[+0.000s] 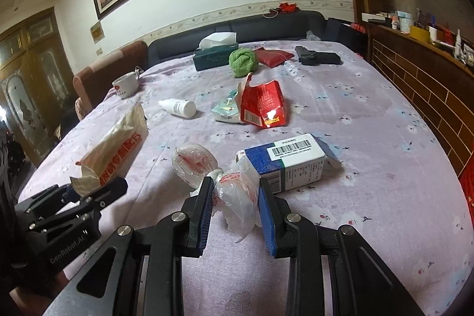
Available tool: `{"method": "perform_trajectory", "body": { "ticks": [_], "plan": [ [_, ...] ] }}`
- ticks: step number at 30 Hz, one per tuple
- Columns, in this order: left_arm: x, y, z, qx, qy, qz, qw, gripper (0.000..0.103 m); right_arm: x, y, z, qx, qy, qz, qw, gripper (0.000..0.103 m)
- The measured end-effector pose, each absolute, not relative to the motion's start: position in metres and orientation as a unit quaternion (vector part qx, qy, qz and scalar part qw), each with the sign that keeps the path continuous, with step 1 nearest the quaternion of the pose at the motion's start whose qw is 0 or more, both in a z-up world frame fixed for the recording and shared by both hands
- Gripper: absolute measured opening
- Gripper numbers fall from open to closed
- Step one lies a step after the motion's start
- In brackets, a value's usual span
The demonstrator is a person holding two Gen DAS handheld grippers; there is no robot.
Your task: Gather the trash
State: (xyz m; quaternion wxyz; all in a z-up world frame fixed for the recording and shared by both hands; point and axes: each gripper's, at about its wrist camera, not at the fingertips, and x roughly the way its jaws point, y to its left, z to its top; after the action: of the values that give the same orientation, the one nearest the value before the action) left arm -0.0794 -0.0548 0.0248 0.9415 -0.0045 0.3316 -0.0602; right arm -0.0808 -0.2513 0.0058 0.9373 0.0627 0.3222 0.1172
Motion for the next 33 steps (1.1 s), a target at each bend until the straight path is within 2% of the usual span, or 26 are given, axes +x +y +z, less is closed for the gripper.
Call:
{"method": "perform_trajectory", "body": {
  "ticks": [33],
  "plan": [
    [-0.08,-0.051,0.025,-0.005,0.329,-0.065,0.942,0.038,-0.085,-0.262,0.01,0.068,0.312,0.027,0.947,0.032]
  ]
}}
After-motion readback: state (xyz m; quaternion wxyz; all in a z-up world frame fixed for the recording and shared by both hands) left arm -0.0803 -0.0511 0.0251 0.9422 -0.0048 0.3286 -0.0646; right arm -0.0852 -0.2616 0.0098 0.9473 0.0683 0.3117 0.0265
